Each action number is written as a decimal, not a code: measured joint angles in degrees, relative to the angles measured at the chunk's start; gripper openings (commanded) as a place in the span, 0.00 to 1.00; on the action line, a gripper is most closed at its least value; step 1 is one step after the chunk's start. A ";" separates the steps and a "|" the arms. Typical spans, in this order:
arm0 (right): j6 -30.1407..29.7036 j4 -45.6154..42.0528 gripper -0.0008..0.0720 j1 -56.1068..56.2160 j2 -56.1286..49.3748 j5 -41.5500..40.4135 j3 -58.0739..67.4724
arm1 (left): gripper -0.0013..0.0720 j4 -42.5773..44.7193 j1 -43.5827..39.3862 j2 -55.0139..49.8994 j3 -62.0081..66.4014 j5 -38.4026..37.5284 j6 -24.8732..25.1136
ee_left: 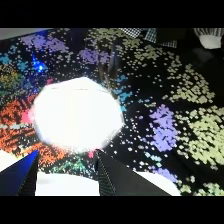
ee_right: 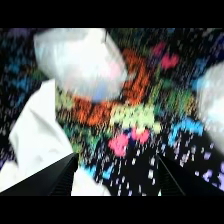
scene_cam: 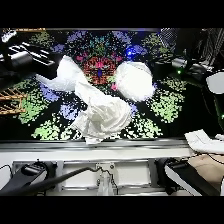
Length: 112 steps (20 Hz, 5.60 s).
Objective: Fold the clothes and pants, and hang the long-sleeved shirts on hangers.
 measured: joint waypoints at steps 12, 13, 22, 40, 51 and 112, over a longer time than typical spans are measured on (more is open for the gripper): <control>0.72 3.08 0.82 0.15 0.02 -1.51 -0.11 | 0.53 -5.66 0.37 -2.34 -21.44 -4.13 11.43; 0.72 3.28 0.82 0.17 0.00 1.57 -0.31 | 0.54 -8.46 0.39 -2.56 -24.09 -2.38 13.86; 1.40 9.16 0.79 0.24 0.04 19.50 -8.50 | 0.54 -36.22 0.44 -13.79 -30.47 3.26 23.87; 2.27 12.41 0.79 12.92 0.07 13.60 -14.32 | 0.53 -49.05 5.55 -23.91 -30.71 1.97 32.63; 2.40 12.02 0.79 13.09 0.07 11.72 -14.34 | 0.04 -53.09 -0.90 -24.96 -30.71 0.96 32.70; 14.91 -23.52 0.04 15.50 0.52 -4.72 20.52 | 0.03 -42.56 -13.49 -8.87 1.27 29.35 22.84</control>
